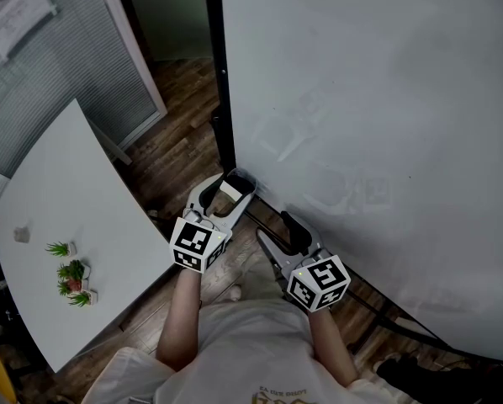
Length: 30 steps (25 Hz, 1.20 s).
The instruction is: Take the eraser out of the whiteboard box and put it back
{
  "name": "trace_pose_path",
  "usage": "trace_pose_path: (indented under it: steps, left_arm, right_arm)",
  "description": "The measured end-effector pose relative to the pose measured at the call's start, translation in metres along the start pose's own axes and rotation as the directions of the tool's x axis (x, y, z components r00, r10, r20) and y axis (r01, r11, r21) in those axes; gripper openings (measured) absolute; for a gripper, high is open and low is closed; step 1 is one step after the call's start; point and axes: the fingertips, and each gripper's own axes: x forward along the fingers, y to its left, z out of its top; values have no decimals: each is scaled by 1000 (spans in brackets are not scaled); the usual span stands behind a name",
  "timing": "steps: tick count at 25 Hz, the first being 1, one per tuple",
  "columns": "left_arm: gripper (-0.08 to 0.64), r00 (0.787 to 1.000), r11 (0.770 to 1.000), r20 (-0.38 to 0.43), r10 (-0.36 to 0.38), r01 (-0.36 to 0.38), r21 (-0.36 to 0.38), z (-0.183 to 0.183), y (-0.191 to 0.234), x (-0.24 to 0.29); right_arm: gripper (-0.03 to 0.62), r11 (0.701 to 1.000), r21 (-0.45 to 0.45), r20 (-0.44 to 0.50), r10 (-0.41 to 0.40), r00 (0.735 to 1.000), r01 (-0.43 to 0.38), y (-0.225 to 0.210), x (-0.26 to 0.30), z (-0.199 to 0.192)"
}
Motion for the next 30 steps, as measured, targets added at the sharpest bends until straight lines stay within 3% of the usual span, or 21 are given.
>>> trace_pose_path:
  steps: [17, 30]
  left_arm:
    - [265, 1000, 1000, 11, 6, -6, -25, -5, 3, 5]
    - [272, 996, 996, 80, 40, -33, -86, 9, 9, -14]
  right_arm:
    - [268, 1000, -2, -12, -6, 1000, 6, -6, 0, 2]
    - [268, 1000, -27, 13, -2, 1000, 3, 2, -2, 6]
